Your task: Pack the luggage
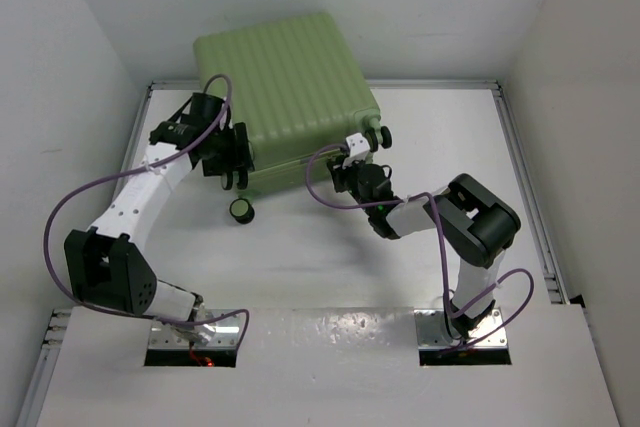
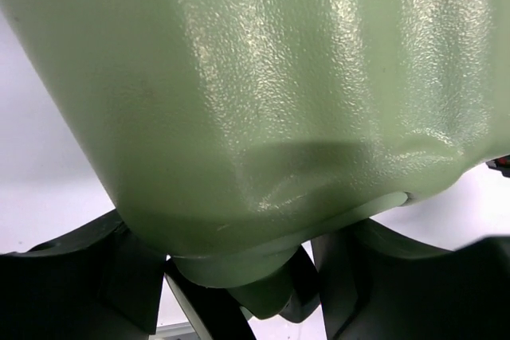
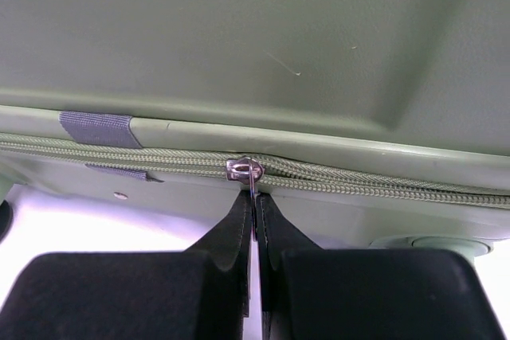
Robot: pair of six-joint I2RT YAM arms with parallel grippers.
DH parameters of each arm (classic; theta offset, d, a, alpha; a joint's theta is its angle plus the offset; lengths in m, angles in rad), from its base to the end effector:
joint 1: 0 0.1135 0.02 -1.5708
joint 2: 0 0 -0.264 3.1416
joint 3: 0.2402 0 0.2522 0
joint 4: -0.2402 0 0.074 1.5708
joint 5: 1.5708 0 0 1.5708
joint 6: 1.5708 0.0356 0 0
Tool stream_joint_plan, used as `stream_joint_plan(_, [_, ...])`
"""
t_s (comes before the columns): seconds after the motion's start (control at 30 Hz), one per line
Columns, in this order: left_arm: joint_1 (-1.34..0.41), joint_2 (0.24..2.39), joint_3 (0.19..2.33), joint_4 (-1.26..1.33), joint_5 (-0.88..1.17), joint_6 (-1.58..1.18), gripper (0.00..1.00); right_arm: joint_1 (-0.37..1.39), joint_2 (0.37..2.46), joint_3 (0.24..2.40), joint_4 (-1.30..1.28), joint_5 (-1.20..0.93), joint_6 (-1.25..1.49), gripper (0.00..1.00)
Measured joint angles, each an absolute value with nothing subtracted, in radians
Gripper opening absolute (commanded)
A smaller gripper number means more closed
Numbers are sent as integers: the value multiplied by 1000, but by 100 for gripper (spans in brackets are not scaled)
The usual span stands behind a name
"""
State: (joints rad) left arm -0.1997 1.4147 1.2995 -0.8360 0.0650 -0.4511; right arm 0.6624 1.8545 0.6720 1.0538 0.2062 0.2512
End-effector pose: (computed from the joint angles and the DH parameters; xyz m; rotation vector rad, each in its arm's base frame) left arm 0.2865 -0.0604 0.3166 -0.2938 2.5370 -0.3400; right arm 0.2806 0.2096 0.1490 -0.1975 1.7113 0.5058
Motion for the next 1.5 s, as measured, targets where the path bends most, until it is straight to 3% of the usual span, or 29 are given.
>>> stream_joint_plan(0.1, [-182,1422,1306,-844,94,-450,7,662,1854,672,1050,216,261,0])
stream_joint_plan(0.23, [-158,1426,1306,-846,135,-451,0,657,1848,672,1030,233,281,0])
stream_joint_plan(0.67, [7,1473,1318,-827,336,-418,0,485,1735,549,1020,258,310,0])
stream_joint_plan(0.97, [78,1571,1410,-849,396,-334,0,397,1729,539,1046,128,340,0])
stream_joint_plan(1.5, [159,1755,1677,-1024,302,-73,0,247,2086,1018,985,-215,306,0])
